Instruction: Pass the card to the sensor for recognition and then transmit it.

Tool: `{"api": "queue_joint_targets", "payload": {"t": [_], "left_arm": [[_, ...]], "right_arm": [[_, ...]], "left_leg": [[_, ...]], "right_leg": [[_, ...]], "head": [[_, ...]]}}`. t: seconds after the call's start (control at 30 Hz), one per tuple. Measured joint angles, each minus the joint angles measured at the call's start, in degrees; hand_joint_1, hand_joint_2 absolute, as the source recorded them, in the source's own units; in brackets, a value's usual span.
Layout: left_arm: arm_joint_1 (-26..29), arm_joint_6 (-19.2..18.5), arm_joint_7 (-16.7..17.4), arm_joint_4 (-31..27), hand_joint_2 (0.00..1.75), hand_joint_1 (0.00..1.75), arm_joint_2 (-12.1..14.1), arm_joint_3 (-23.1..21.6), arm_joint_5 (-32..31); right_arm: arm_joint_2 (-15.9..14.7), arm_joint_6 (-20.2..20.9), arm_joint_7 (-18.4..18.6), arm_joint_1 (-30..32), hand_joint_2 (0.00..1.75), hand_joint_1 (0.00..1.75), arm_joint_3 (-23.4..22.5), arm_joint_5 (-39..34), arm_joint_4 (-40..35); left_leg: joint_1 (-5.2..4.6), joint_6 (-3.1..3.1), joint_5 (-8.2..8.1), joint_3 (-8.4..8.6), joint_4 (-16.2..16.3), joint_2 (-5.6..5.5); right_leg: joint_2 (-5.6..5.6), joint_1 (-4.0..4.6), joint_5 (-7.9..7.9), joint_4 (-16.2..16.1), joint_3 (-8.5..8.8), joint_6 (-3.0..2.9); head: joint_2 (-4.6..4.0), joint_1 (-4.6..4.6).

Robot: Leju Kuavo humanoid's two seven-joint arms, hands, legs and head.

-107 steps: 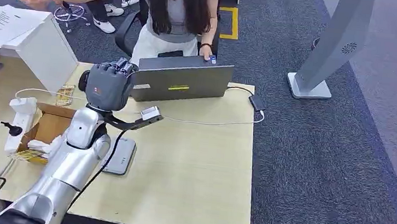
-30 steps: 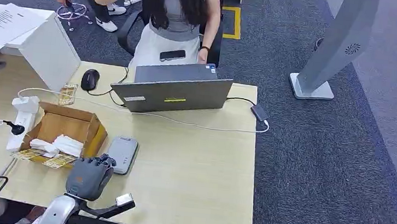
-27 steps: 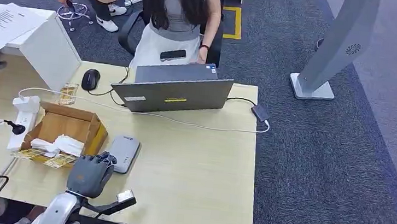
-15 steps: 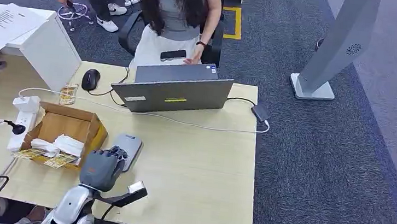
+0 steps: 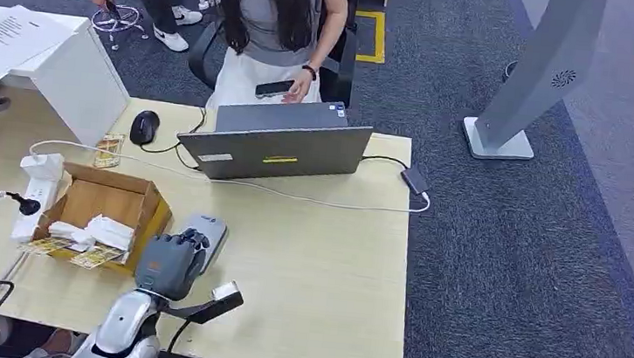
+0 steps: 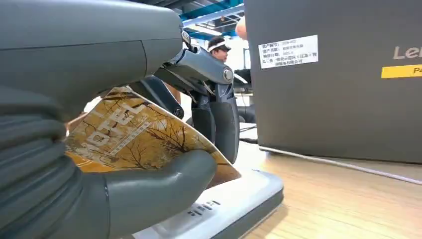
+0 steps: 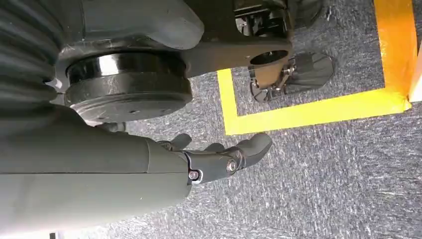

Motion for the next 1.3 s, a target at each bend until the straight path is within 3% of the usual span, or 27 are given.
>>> {"api": "queue_joint_targets", "payload": {"t": [0.2,0.63,1.1,1.3], "left_arm": [[-1.29,1.68,-1.12,-0.02,1.75,1.75,-0.44,0.0,0.5],[-5.94,1.57,-1.46,-2.97,1.75,1.75,-0.48,-0.02,0.61],[-24.89,-1.97,1.74,-6.54,1.75,1.75,-0.42,-1.51,-0.55],[-28.7,-2.25,2.32,-6.54,1.75,1.75,-0.42,-2.43,-1.03]], "right_arm": [[0.0,0.28,-0.41,0.0,1.75,0.0,0.07,0.33,0.0],[0.0,0.46,-0.79,0.0,1.75,0.0,0.11,0.94,0.0],[0.0,1.2,-0.44,-0.03,1.75,0.0,0.44,2.58,0.0],[0.0,1.31,-0.5,-0.05,1.75,0.0,0.57,2.73,0.0]], "left_leg": [[0.01,0.0,0.0,-0.01,0.0,0.0],[0.02,-0.04,0.03,0.0,0.02,0.01],[0.08,-0.06,0.14,0.01,0.04,0.11],[0.08,-0.06,0.14,0.02,0.04,0.23]], "right_leg": [[0.0,0.01,0.0,0.0,-0.03,0.0],[0.07,0.01,0.01,0.01,-0.05,-0.02],[0.21,0.06,0.16,0.04,-0.09,-0.16],[0.34,0.07,0.16,0.04,-0.14,-0.17]], "head": [[0.0,0.0],[0.0,0.0],[0.0,0.0],[0.0,0.0]]}}
